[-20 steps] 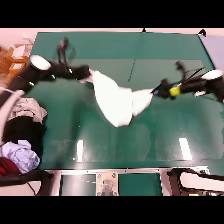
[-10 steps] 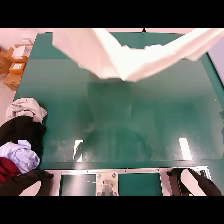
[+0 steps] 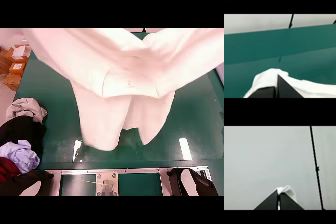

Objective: Fold the shirts.

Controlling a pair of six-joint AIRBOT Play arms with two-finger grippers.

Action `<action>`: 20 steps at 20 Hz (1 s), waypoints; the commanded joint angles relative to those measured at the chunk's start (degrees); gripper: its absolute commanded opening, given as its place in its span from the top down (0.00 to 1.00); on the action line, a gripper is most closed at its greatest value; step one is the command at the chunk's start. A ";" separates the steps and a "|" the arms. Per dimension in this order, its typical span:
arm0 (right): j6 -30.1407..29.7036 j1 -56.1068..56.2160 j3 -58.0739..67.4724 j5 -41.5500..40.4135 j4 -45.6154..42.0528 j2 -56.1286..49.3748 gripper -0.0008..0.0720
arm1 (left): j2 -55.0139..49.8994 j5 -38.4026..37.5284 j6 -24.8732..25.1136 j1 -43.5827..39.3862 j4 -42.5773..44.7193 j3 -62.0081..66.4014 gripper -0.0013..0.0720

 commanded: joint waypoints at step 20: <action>0.61 13.66 -16.85 18.71 -4.24 -45.33 0.57 | -45.86 6.27 6.45 5.53 -6.14 -8.87 0.01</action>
